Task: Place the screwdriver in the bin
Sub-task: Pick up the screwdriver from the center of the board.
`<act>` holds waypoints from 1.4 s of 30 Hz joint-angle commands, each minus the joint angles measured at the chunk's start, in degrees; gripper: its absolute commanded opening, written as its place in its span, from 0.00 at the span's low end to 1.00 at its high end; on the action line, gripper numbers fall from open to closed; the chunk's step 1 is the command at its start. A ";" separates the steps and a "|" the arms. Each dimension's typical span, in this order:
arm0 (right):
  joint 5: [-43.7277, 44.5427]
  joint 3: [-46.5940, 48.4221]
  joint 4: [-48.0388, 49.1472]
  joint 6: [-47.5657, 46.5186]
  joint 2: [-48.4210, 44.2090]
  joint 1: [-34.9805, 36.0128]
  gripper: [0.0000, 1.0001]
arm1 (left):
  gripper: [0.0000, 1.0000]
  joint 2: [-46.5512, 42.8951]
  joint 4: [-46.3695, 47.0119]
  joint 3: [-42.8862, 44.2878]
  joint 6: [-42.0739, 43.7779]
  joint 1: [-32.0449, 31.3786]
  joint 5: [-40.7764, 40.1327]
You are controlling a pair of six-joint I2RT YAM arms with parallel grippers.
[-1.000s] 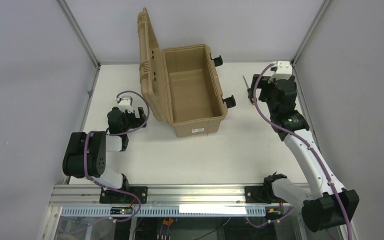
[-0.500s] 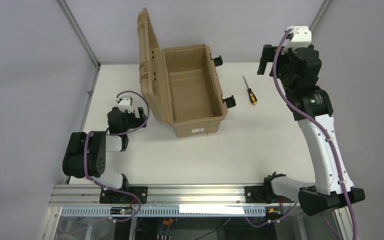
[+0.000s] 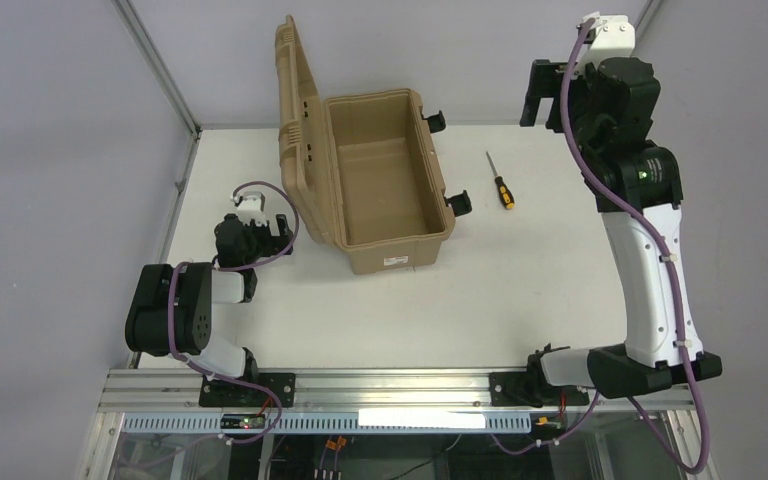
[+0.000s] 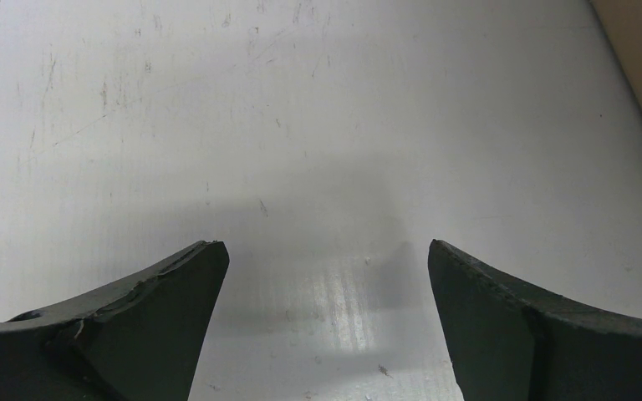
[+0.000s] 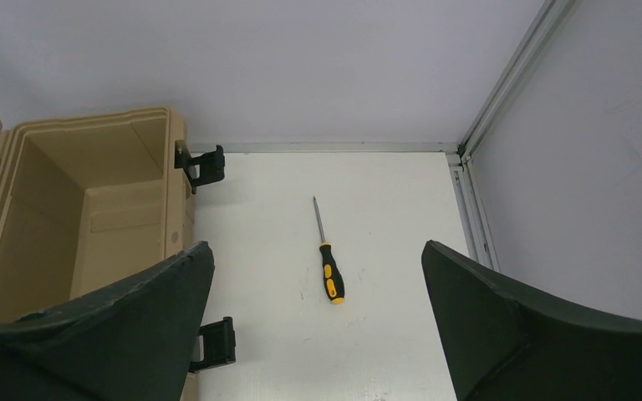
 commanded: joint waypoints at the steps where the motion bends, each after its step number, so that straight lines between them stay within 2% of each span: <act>1: 0.25 2.40 -2.48 -0.64 2.62 -0.89 1.00 | 0.99 -1.54 0.85 0.01 -0.44 -0.42 -1.09; 12: -7.52 4.41 -1.66 4.28 16.08 -7.74 0.99 | 0.99 -1.55 0.84 0.06 -0.47 -0.44 -1.09; 19: -8.54 3.96 0.91 5.27 25.22 -10.59 1.00 | 0.99 -1.54 0.84 0.01 -0.45 -0.44 -1.11; 30: -9.67 -2.99 6.66 5.23 38.42 -12.65 0.99 | 0.99 -1.55 0.84 0.01 -0.47 -0.45 -1.08; 42: -9.87 -8.78 10.30 5.31 47.69 -12.75 0.99 | 0.99 -1.55 0.84 0.01 -0.49 -0.46 -1.09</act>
